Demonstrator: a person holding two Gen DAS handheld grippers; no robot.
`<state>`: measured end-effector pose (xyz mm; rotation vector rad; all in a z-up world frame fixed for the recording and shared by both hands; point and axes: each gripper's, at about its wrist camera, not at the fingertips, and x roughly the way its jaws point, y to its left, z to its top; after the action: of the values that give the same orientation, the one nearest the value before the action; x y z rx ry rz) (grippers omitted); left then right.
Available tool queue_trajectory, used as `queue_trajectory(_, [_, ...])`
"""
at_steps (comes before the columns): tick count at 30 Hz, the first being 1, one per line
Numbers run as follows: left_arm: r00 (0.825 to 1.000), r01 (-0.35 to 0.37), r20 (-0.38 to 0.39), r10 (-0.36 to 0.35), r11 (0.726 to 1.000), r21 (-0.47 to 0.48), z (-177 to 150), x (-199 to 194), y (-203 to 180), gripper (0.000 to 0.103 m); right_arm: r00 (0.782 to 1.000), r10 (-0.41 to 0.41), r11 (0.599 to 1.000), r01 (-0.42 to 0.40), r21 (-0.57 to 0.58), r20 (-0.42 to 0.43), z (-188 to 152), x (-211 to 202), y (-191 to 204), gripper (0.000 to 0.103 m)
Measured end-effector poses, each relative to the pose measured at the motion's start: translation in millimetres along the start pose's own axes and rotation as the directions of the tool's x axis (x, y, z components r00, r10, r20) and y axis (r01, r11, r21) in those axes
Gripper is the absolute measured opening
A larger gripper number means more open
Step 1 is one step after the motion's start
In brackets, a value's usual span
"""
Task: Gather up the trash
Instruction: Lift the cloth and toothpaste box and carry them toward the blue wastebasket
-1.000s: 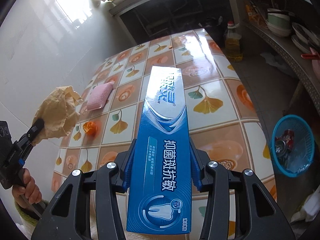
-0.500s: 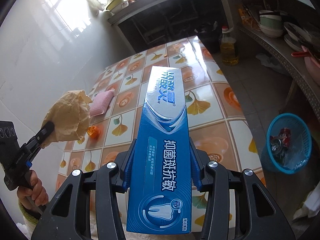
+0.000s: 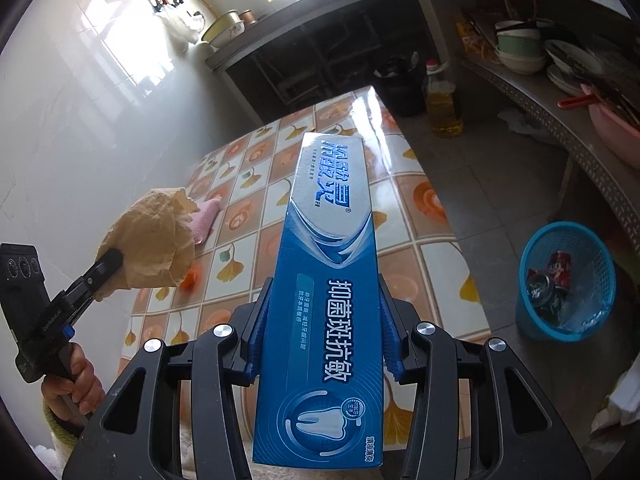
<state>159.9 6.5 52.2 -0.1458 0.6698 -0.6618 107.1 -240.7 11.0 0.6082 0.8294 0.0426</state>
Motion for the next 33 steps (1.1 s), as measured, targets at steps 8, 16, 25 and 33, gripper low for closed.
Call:
queue_trajectory(8, [0.999, 0.031, -0.024, -0.030, 0.999, 0.042, 4.9, 18.8, -27.5, 0.006, 0.999, -0.010, 0.999, 0.008, 0.041, 0.041, -2.6, -22.4, -22.5, 0.044])
queue_trajectory(16, [0.994, 0.088, -0.069, -0.081, 0.991, 0.102, 12.5, 51.2, -67.3, 0.006, 0.996, -0.039, 0.995, 0.031, 0.100, 0.076, -5.9, -42.6, -51.3, 0.044])
queue_trajectory(25, [0.977, 0.174, -0.150, -0.148, 0.968, 0.179, 17.3, 102.1, -123.2, 0.006, 0.991, -0.093, 0.979, 0.074, 0.189, 0.093, -13.5, -57.9, -95.3, 0.044])
queue_trajectory(33, [0.951, 0.246, -0.241, -0.193, 0.945, 0.216, 18.6, 152.8, -165.5, 0.006, 0.985, -0.147, 0.953, 0.117, 0.278, 0.089, -24.2, -68.4, -139.5, 0.044])
